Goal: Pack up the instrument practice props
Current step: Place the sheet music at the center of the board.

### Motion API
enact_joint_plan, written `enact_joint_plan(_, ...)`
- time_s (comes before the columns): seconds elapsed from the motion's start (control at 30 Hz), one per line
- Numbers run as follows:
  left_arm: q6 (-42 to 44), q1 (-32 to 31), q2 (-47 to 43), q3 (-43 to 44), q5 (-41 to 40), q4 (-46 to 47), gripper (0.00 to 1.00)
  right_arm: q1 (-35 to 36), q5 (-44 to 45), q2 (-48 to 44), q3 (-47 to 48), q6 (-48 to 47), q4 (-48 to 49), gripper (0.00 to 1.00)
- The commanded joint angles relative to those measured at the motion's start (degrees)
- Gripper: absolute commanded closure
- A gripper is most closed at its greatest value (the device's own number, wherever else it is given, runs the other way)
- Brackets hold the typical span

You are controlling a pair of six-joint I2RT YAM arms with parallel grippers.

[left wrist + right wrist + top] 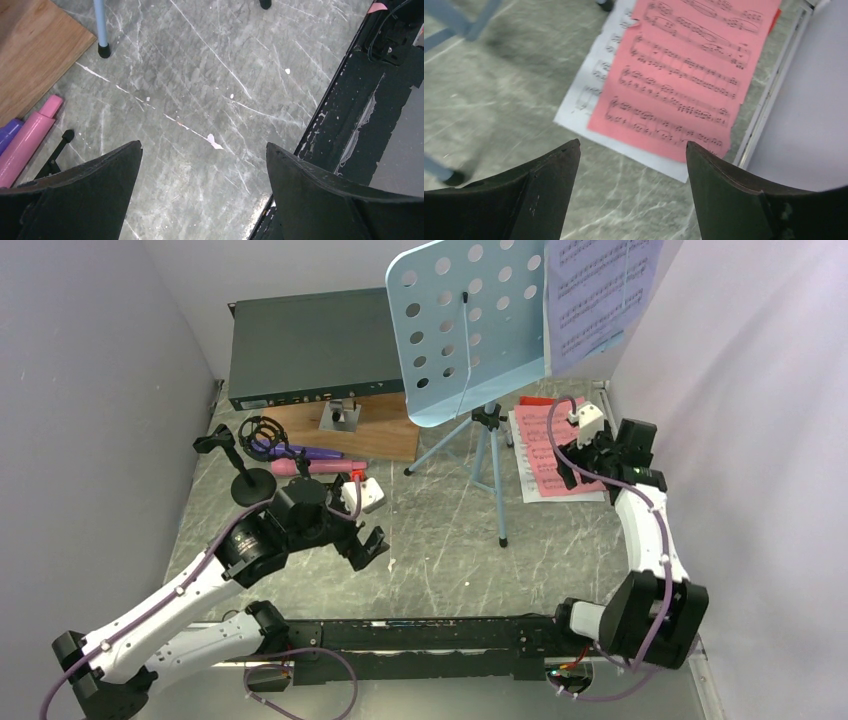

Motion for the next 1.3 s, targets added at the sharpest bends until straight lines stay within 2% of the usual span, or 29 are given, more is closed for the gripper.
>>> enact_joint_plan(0.0,-1.7,2.4,-0.4,-0.5,4.4,2.5,0.01,-1.2,-11.5,-7.9,0.1,-5.4,-9.0,0.19)
enact_joint_plan(0.27,-2.8,5.3,-0.1,-0.7,5.8,3.2,0.00,-1.1,-21.0,-16.9,4.2,-7.7,-19.3,0.16)
enact_joint_plan(0.57,-3.6,7.0,0.2,-0.8,6.9,3.5,0.01,-1.2,-26.9,-16.4,17.1,-5.9,-29.4,0.15)
enact_joint_plan(0.73,-3.9,7.8,0.2,-0.9,7.6,3.5,0.01,-1.1,-28.3,-13.8,26.8,-1.8,-31.1,0.14)
enact_joint_plan(1.0,-4.2,9.0,0.1,-1.0,8.7,3.7,0.00,-1.0,-38.0,-10.5,36.6,10.0,-28.7,0.16)
enact_joint_plan(1.27,-4.4,11.0,-0.2,-1.4,11.5,5.1,0.00,0.7,-35.1,-8.7,42.6,18.2,-24.1,0.18)
